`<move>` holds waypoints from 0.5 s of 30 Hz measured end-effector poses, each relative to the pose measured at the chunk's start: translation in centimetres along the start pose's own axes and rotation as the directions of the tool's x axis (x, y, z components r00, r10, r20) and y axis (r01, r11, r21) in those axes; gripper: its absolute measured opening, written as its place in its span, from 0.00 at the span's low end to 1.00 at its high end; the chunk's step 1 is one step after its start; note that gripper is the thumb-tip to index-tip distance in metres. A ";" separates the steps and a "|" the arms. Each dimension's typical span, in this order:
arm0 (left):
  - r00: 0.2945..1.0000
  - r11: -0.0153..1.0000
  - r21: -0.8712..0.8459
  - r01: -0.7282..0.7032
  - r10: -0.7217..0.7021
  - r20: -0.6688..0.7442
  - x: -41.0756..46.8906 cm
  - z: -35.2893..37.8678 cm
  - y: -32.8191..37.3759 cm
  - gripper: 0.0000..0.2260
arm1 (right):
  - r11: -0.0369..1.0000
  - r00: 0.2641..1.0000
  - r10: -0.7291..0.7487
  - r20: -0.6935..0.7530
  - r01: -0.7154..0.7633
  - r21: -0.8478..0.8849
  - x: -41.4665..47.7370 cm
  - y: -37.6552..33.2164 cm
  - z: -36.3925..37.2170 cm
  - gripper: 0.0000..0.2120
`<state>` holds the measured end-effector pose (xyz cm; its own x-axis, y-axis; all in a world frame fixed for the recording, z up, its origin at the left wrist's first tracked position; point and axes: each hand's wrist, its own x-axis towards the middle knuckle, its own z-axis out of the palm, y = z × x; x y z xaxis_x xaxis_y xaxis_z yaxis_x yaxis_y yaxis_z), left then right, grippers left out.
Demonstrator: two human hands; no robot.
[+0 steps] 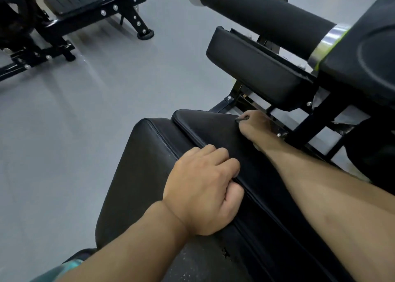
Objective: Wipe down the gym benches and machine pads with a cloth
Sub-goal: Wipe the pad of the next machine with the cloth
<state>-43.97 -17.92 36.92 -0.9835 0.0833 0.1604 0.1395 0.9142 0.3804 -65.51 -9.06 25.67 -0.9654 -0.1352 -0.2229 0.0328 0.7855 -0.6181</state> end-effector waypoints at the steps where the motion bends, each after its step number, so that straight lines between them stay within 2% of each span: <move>1: 1.000 1.000 -0.004 0.000 0.000 0.001 0.0 0.0 0.0 0.10 | 0.998 0.999 -0.039 0.037 0.038 0.041 -0.6 -0.7 0.0 0.11; 5: 1.000 1.000 -0.011 0.011 -0.011 -0.005 -0.1 -0.1 0.1 0.11 | 0.972 0.972 -0.209 0.104 0.195 0.130 -3.4 -4.2 -0.1 0.13; 10: 0.997 0.997 -0.038 0.061 -0.063 -0.046 -0.2 -0.1 0.6 0.13 | 0.865 0.845 -0.491 0.212 0.446 0.229 -9.1 -8.2 -2.0 0.15; 13: 0.982 0.959 -0.229 0.168 -0.183 -0.044 -1.6 -1.6 1.4 0.13 | 0.848 0.797 -0.530 0.289 0.491 0.202 -12.1 -8.7 -3.9 0.16; 15: 0.975 0.933 -0.318 0.169 -0.205 -0.086 -3.8 -3.0 1.6 0.12 | 0.835 0.785 -0.550 0.285 0.518 0.185 -14.5 -9.3 -4.7 0.16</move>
<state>-39.64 -17.91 39.66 -0.9776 -0.1406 0.1564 0.0009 0.7407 0.6718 -53.06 -11.53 38.21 -0.7021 -0.7104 -0.0493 -0.4251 0.4737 -0.7713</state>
